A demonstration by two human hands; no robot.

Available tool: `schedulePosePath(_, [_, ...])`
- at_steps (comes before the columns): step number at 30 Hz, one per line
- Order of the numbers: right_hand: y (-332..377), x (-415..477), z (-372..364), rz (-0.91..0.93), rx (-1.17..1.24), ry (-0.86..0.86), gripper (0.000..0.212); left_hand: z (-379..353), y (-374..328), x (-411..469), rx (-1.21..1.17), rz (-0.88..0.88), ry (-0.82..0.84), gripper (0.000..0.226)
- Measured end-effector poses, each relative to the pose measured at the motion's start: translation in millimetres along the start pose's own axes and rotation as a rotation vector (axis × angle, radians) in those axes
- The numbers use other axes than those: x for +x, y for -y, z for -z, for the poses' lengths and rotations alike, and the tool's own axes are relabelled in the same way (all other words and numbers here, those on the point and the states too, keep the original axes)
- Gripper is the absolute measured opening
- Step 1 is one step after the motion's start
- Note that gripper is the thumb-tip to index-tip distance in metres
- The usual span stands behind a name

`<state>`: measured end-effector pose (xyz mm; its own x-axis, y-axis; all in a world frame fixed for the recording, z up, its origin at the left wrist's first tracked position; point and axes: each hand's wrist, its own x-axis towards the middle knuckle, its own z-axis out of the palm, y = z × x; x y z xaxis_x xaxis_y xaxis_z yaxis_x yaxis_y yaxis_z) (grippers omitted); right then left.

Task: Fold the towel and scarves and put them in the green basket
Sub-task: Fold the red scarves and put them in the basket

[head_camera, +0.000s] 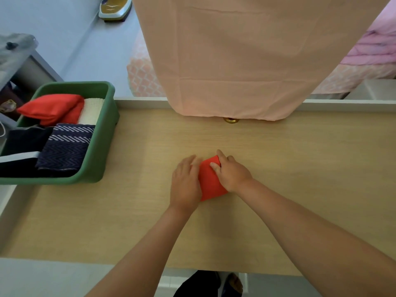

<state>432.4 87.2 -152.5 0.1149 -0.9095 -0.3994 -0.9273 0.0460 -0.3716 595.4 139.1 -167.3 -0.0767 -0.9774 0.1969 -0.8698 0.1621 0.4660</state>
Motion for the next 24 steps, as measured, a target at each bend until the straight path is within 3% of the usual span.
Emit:
schedulePosePath(2, [3.9, 0.5, -2.5, 0.029, -0.138, -0.158, 0.063, -2.2, -2.6, 7.4, 0.067, -0.126, 0.113, 0.054])
schedulePosePath(5, [0.4, -4.2, -12.3, 0.253, -0.224, -0.396, 0.054, -8.6, 6.5, 11.3, 0.093, -0.033, 0.239, 0.062])
schedulePosePath(8, [-4.8, -12.0, -25.8, 0.371, -0.157, -0.237, 0.067, -14.1, 19.8, 9.3, 0.052, 0.003, 0.266, 0.065])
schedulePosePath(10, [-7.0, -12.9, -30.5, 0.325, -0.125, -0.08, 0.078, -17.4, 25.6, 9.5, 0.024, -0.001, 0.31, 0.066])
schedulePosePath(13, [-3.9, -6.0, -28.9, 0.263, -0.183, -0.014, 0.077, -20.7, 30.3, 17.2, -0.045, 0.043, 0.392, 0.073])
schedulePosePath(16, [1.6, -1.5, -23.2, 0.246, -0.242, -0.004, 0.07, -18.4, 35.1, 27.0, -0.083, 0.043, 0.457, 0.078])
schedulePosePath(19, [3.4, -2.7, -18.9, 0.346, -0.356, -0.061, 0.079, -9.2, 40.9, 22.4, -0.023, 0.063, 0.481, 0.079])
schedulePosePath(24, [1.3, -16.9, -26.8, 0.477, -0.445, -0.219, 0.059, 10.9, 39.7, -2.5, 0.206, 0.074, 0.414, 0.085])
